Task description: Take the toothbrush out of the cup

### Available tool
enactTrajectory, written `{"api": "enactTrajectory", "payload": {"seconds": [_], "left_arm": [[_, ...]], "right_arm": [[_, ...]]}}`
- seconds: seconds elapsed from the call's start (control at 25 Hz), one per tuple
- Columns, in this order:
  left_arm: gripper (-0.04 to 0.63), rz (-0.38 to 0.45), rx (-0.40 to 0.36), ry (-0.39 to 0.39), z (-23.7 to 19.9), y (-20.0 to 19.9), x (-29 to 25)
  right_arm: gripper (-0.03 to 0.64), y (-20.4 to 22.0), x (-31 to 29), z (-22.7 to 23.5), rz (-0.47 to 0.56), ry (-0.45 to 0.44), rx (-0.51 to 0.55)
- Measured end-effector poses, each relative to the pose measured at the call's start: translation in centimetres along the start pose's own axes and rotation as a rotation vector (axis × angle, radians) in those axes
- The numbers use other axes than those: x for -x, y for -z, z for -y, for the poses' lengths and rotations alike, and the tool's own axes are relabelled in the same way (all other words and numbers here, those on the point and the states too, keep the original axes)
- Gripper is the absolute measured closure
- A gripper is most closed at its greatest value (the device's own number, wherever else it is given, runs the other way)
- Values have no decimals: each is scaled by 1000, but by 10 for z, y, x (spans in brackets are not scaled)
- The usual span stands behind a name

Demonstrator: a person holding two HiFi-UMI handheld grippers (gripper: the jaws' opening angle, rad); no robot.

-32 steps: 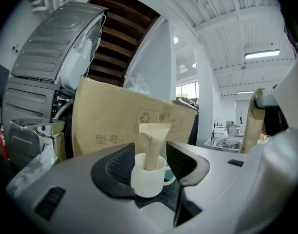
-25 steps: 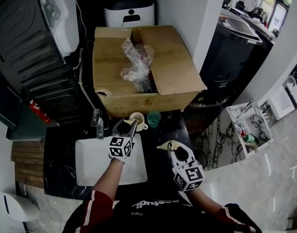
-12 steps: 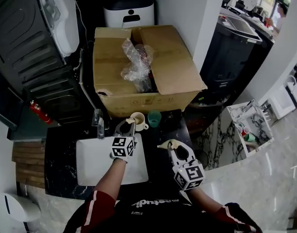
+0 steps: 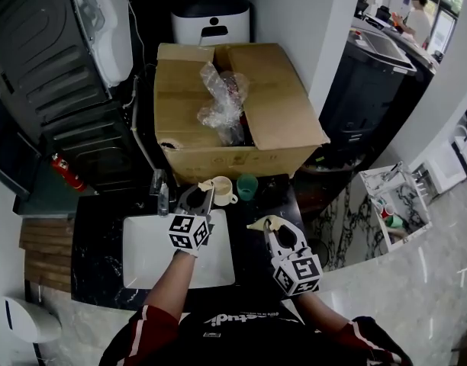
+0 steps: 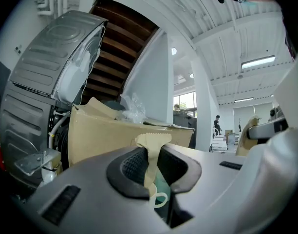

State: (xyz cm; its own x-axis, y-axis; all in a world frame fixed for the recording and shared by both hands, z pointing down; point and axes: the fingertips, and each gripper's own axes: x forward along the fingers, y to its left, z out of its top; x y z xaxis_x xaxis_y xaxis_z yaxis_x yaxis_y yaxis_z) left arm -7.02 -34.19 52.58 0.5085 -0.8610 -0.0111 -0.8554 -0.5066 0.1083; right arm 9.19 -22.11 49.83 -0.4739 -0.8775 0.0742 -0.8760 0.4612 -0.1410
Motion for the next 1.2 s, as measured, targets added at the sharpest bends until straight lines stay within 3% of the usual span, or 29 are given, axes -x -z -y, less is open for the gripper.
{"api": "enactTrajectory", "payload": {"seconds": [0.44, 1.2], "left_arm": [[545, 53, 1, 8, -3, -57, 51], [543, 31, 14, 23, 32, -43, 151]], "right_arm": [[528, -16, -18, -22, 30, -56, 23], [528, -14, -9, -18, 17, -49, 34]]}}
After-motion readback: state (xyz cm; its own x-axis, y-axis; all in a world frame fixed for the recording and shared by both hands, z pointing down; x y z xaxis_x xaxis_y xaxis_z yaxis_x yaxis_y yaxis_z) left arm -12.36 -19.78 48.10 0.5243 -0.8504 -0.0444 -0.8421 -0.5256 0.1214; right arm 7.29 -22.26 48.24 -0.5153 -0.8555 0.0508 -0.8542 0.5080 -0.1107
